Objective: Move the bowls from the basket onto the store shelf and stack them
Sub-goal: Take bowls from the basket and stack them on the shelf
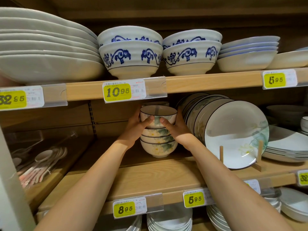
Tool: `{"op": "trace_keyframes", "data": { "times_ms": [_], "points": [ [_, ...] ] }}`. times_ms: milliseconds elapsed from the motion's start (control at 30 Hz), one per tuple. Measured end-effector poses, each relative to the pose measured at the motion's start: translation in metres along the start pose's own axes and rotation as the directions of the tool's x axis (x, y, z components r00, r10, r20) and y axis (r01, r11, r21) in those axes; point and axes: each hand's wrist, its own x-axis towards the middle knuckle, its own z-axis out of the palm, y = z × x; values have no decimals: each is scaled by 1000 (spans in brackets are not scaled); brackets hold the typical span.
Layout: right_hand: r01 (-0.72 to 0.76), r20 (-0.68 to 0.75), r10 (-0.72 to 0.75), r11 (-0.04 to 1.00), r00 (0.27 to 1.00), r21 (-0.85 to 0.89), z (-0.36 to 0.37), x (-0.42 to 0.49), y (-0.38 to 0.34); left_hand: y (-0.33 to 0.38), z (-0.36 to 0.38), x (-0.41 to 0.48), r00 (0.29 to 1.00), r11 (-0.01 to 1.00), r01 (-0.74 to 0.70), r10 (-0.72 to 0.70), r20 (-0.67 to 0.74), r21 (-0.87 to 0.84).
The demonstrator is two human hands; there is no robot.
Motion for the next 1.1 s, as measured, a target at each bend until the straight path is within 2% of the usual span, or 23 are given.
{"op": "trace_keyframes", "data": {
  "times_ms": [233,533,833,1000,1100],
  "points": [
    [65,-40,-63,997,997,37,1,1,-14,6,-2,2,998,998,-52,52,22,-32],
    [200,-77,-195,977,978,68,3,3,-41,20,-9,1,989,987,-118,107,-98,-106],
    [191,-101,-173,959,980,210,14,-14,-59,41,1,-14,946,963,-189,126,-297,-192],
    [112,-175,-82,980,981,163,8,-44,-64,46,15,-47,946,944,-190,101,-308,-272],
    [74,-181,-47,986,982,146,3,-65,-64,51,20,-68,950,946,-136,40,-311,-293]
  ]
}}
